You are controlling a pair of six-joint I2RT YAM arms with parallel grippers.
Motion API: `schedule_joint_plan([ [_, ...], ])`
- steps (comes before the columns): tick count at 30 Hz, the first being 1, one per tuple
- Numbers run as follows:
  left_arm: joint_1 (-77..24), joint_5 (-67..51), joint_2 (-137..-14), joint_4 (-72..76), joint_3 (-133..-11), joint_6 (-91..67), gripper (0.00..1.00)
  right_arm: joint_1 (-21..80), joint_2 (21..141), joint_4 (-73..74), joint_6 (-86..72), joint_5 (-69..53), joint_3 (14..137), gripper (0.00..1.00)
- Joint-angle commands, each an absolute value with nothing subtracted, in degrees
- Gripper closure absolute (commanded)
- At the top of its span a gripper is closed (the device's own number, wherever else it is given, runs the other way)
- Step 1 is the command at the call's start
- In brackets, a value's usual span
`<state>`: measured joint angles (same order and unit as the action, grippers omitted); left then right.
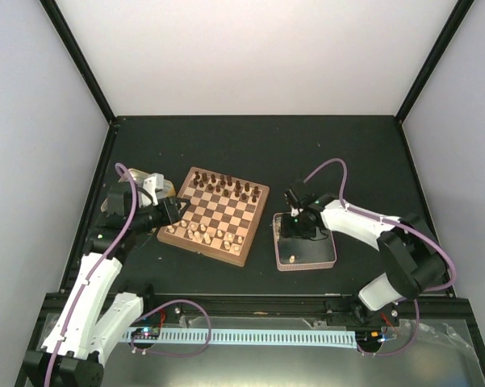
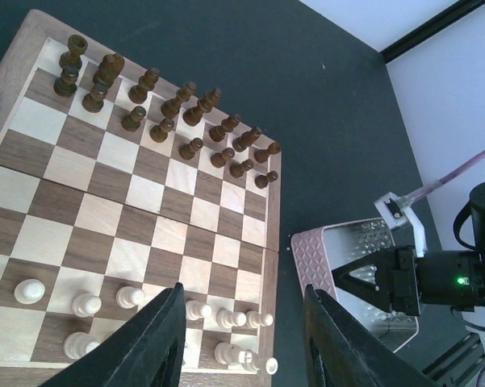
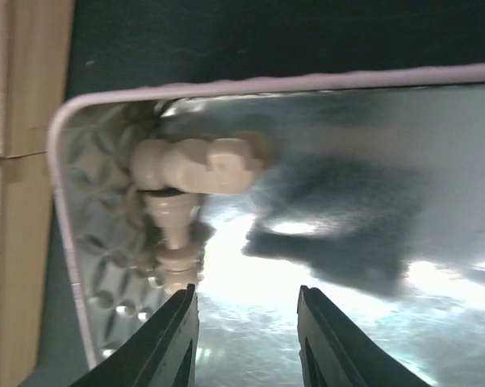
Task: Set up the chess pieces on the board
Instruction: Pick up the chess piece from the storage box.
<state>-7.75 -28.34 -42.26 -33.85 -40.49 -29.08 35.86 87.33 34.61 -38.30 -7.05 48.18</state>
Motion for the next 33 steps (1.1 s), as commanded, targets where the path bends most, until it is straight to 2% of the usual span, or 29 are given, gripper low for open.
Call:
schedule_joint_plan([
  [1,-8.0,-29.7,-41.1,-33.7,-42.1,-28.6,0.58,35.6,87.6,30.0,-36.0,-14.0,48.0,0.65],
  [9,-8.1,-29.6,-43.4,-34.8,-44.9,-28.7,0.58,36.0,91.8,26.5,-33.9,-16.5,47.5,0.67],
  [20,-8.1,-28.5,-46.3,-34.2,-46.0,-29.1,0.58,37.8,94.0,35.6,-35.6,2.3,48.6,0.79],
  [23,-8.1,-28.5,-46.6,-34.0,-45.9,-29.1,0.58,37.9,93.9,36.0,-35.0,3.8,48.8,0.79],
  [29,-8.1,-28.5,-47.0,-33.6,-45.7,-28.9,0.58,39.5,97.1,35.9,-31.1,4.6,52.2,0.71],
  [33,-8.1,-29.1,-47.5,-33.0,-45.8,-28.9,0.58,40.2,98.6,36.1,-31.0,5.8,52.8,0.77],
])
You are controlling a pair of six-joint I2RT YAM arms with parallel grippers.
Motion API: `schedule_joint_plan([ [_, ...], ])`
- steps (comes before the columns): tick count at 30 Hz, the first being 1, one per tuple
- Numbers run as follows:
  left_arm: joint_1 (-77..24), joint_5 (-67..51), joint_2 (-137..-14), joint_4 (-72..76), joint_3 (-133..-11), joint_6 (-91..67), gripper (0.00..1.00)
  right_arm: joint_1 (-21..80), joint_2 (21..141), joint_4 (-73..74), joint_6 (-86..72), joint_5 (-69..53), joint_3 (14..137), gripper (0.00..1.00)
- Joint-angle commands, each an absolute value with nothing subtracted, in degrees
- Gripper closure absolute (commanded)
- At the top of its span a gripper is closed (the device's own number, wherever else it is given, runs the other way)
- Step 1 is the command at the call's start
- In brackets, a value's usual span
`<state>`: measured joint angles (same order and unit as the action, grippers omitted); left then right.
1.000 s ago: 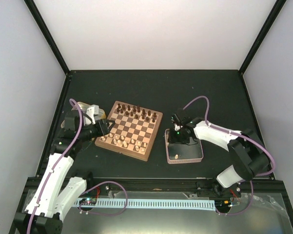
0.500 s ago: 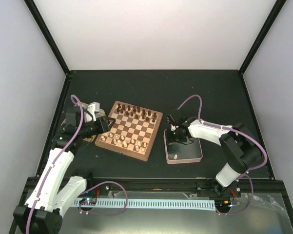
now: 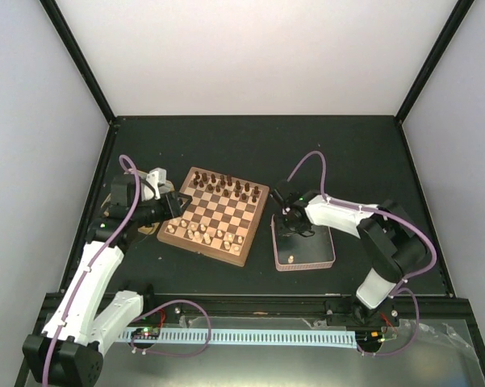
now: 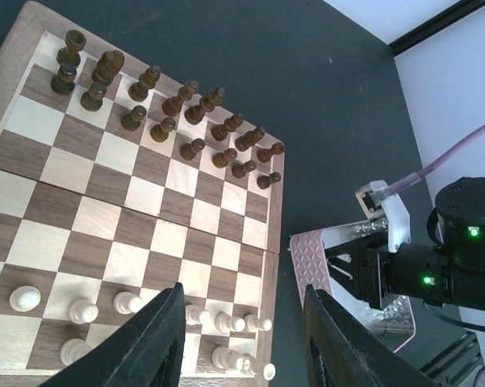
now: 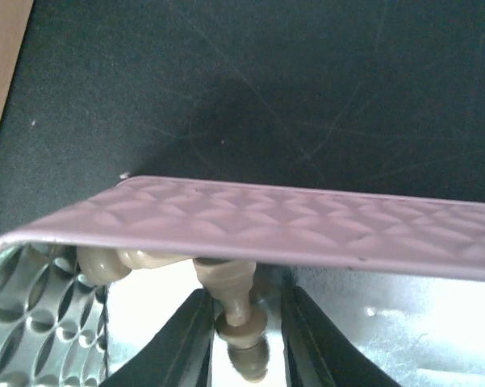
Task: Set up the chess pieces on the board
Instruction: Pick up the chess piece from the storage box.
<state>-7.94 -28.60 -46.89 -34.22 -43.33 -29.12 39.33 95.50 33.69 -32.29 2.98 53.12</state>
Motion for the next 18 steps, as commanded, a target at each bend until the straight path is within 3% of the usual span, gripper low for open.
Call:
schedule_joint_plan([
  [1,-8.1,-29.3,-47.5,-32.8,-45.7,-29.0,0.58,40.3,98.4,36.2,-31.4,6.2,52.5,0.81],
  [5,-8.4,-30.5,-46.9,-31.5,-44.5,-29.5,0.58,40.3,95.5,35.2,-33.3,6.8,50.0,0.95],
  [12,-13.0,-30.6,-43.5,-24.3,-39.4,-33.4,0.54,40.3,80.1,28.3,-43.3,1.7,43.2,0.97],
  [18,-24.4,-23.6,-41.5,-14.5,-34.5,-36.6,0.45,40.3,65.3,21.1,-60.1,-5.0,38.9,0.96],
])
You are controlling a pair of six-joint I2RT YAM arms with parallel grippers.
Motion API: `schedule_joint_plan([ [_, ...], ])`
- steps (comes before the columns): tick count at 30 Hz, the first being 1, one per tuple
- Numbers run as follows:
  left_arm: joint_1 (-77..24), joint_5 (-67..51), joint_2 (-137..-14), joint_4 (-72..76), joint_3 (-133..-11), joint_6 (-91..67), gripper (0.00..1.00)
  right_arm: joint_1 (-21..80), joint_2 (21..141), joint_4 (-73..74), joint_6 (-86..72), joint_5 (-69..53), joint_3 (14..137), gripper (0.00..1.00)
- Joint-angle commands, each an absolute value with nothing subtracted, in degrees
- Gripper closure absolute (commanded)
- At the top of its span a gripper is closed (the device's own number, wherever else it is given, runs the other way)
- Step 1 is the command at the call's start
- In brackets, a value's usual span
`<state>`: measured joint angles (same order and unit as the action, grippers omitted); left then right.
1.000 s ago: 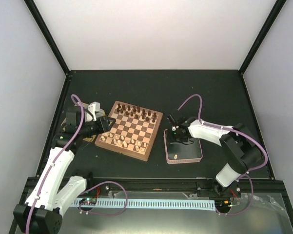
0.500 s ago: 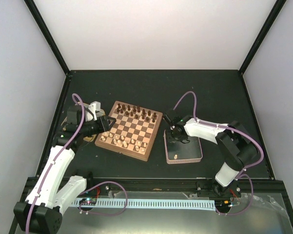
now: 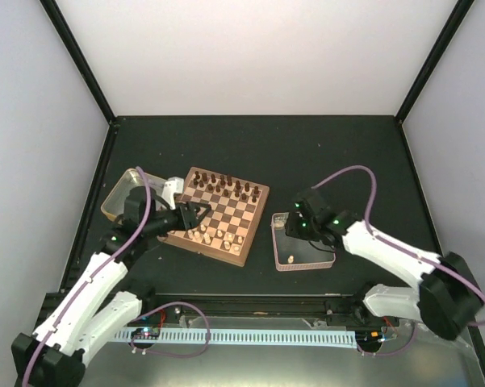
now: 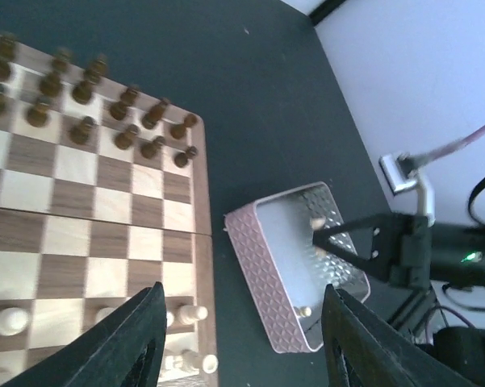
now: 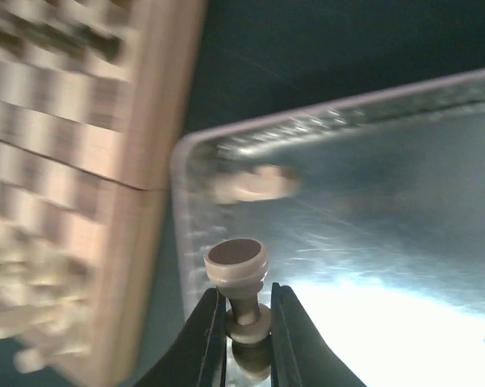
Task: Set up the chess pieces on the board
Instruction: Pick up the chess piece from the storage box, then place the chess piece on the chessboard.
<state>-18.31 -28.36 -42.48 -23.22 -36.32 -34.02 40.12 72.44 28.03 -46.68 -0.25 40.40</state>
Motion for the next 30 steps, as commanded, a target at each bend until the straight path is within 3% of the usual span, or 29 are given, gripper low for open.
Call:
schedule_joint_plan([
  [1,-26.5,-22.3,-41.6,-12.7,-33.9,-36.7,0.45,40.3,62.6,20.4,-63.2,-5.3,38.4,0.96],
  [11,-49.7,-7.4,-50.2,7.1,-30.2,-31.5,0.32,40.3,49.7,4.4,-98.0,-13.4,28.9,0.96],
  [17,-57.9,-5.0,-61.1,13.7,-34.8,-27.9,0.3,40.3,46.5,0.7,-108.0,-15.9,25.2,0.96],
  [30,-59.4,-8.0,-73.0,21.3,-39.1,-33.4,0.61,40.2,40.5,0.5,-111.5,-18.1,21.7,0.95],
])
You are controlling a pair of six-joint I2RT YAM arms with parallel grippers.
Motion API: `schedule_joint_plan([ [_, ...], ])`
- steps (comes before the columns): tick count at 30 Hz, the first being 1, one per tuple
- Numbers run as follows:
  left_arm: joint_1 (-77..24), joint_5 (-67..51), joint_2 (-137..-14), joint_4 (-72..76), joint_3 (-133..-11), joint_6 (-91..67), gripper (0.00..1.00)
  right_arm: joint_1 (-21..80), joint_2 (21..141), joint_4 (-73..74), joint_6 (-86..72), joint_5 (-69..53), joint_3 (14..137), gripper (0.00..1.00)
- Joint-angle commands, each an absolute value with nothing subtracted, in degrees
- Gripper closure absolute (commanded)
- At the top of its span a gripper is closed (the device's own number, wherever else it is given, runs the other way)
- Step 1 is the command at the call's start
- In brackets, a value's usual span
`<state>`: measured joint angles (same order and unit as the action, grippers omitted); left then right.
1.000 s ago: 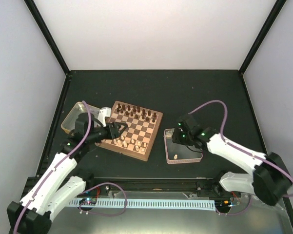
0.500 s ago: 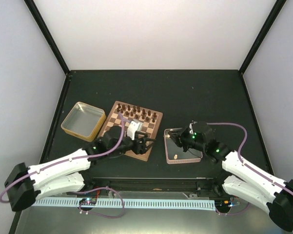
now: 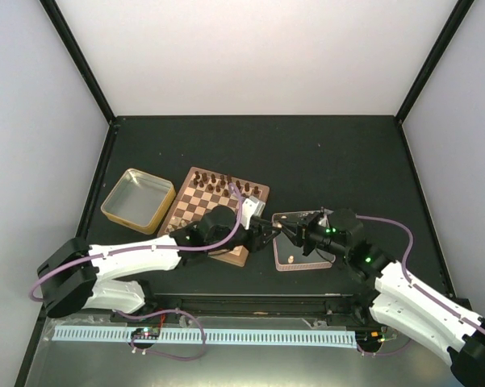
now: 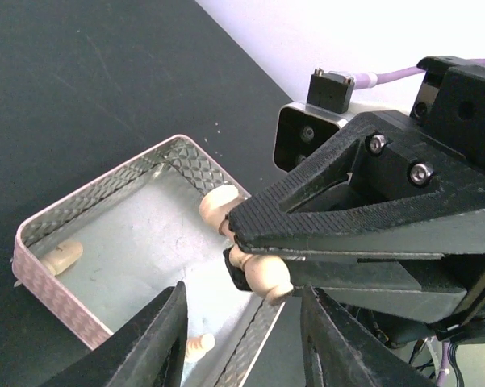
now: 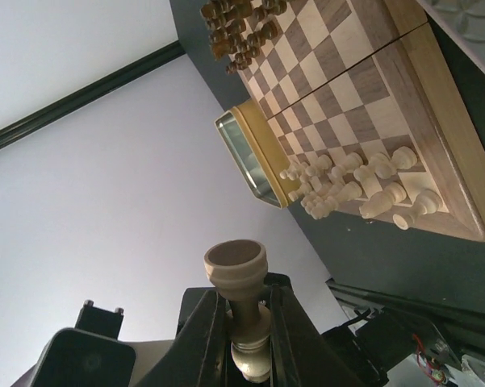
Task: Set up the chess pieces on the board
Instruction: Place the chess piece on the chessboard.
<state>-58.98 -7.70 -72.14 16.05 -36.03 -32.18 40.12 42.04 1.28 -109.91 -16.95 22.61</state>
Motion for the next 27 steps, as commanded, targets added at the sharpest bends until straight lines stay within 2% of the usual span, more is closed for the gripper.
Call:
schedule_joint_plan([
  [1,-59.5,-8.0,-73.3,21.3,-39.3,-33.4,0.62,40.2,40.4,0.5,-111.5,-18.2,21.6,0.95],
  [5,-59.5,-8.0,-75.6,21.4,-39.9,-33.5,0.71,40.3,40.1,0.8,-110.7,-18.6,21.8,0.95],
  [8,-59.5,-7.7,-75.4,21.7,-40.0,-33.0,0.82,40.3,40.5,1.9,-109.3,-19.0,22.1,0.94],
  [11,-59.5,-7.4,-75.6,21.1,-40.4,-32.4,0.93,40.2,40.6,3.2,-107.2,-18.8,22.3,0.91],
  [13,-59.5,-7.4,-75.7,21.0,-40.3,-32.2,0.97,40.2,40.2,4.7,-105.3,-17.8,22.6,0.87],
  [17,-59.5,-7.5,-75.7,20.5,-40.1,-32.1,0.98,40.2,39.2,7.5,-101.5,-14.5,22.9,0.77],
  [19,-59.5,-7.6,-75.6,20.0,-40.1,-32.0,0.99,40.3,38.6,8.6,-99.3,-12.4,22.9,0.67],
  [21,-59.5,-7.5,-75.4,19.3,-40.1,-32.0,0.98,40.2,38.2,9.0,-97.7,-10.8,22.9,0.61],
  [27,-59.5,-9.6,-74.8,16.3,-40.8,-31.9,0.98,40.2,39.4,7.2,-93.2,-9.4,23.2,0.57],
])
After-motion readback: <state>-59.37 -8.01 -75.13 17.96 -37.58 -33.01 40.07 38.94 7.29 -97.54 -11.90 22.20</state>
